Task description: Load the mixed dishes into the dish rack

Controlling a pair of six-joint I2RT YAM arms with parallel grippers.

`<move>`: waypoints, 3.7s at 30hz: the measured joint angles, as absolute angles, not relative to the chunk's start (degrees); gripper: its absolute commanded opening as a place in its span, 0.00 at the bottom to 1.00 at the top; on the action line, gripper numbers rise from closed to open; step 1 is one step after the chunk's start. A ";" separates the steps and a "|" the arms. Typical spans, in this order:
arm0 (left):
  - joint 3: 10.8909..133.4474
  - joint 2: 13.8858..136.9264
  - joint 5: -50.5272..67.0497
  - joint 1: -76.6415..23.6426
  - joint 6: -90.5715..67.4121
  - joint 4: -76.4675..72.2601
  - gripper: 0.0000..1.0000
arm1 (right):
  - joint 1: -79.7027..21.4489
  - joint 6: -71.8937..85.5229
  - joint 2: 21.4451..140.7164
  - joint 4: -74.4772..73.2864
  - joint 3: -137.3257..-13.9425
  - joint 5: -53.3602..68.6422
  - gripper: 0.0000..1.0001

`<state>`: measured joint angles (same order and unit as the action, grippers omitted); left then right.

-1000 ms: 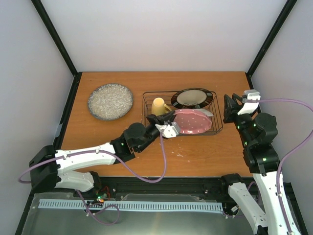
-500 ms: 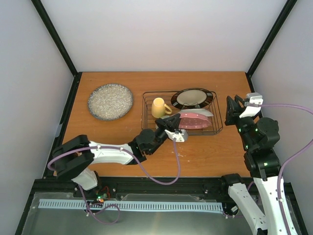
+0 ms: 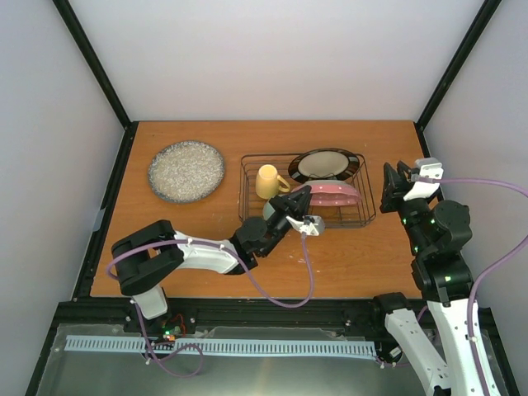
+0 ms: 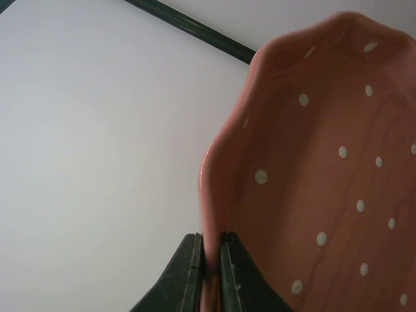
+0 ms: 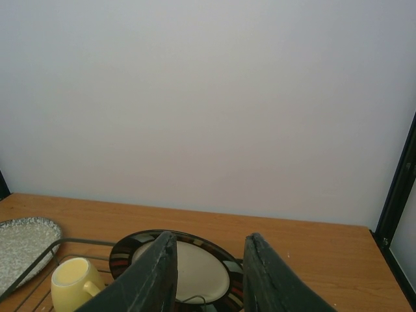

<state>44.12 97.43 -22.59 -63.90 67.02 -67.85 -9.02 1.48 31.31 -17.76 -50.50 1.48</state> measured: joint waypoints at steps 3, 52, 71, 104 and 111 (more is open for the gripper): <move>44.53 97.91 -22.57 -63.31 67.46 -68.29 0.00 | -9.02 1.28 31.33 -17.47 -50.04 1.50 0.30; 52.51 116.09 -27.00 -61.78 68.97 -82.32 0.01 | -9.02 -3.07 31.66 -16.49 -46.48 2.17 0.24; 59.53 119.77 -23.81 -63.11 69.45 -82.65 0.01 | -9.02 -3.70 30.44 -16.47 -46.44 2.20 0.24; 52.42 113.10 -29.56 -64.95 70.91 -87.13 1.00 | -9.02 -6.20 28.91 -16.93 -45.04 0.89 0.32; 50.92 84.77 -36.49 -59.92 51.53 -74.72 0.95 | -9.02 -5.91 28.75 -16.93 -45.04 0.86 0.35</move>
<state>50.92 84.77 -36.49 -59.92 51.53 -74.72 -9.02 -5.91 28.75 -16.93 -45.04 0.86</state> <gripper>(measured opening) 0.994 0.324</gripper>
